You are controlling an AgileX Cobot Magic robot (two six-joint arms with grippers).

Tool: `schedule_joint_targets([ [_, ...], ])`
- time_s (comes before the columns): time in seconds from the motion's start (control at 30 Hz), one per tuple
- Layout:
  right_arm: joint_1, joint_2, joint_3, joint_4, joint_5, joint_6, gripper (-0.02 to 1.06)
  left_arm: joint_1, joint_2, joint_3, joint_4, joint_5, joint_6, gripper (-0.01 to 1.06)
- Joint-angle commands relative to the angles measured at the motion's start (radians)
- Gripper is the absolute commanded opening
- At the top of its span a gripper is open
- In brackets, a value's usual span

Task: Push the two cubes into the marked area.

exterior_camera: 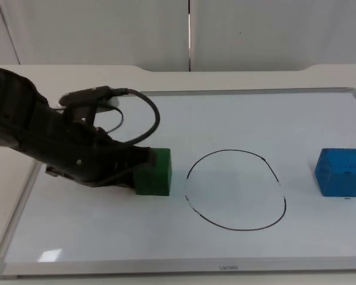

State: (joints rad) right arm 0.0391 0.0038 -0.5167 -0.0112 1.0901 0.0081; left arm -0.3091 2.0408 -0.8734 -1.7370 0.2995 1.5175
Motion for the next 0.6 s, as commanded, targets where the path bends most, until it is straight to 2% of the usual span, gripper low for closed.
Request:
schedule_joint_targets([
  [0.0, -0.006, -0.004, 0.0, -0.002, -0.012, 0.003, 1.05, -0.024, 0.03, -0.011, -0.007, 0.008, 0.003, 0.0],
  [0.57, -0.006, -0.004, 0.0, -0.002, -0.012, 0.003, 1.05, -0.039, 0.036, -0.049, -0.007, 0.005, -0.005, 0.0],
])
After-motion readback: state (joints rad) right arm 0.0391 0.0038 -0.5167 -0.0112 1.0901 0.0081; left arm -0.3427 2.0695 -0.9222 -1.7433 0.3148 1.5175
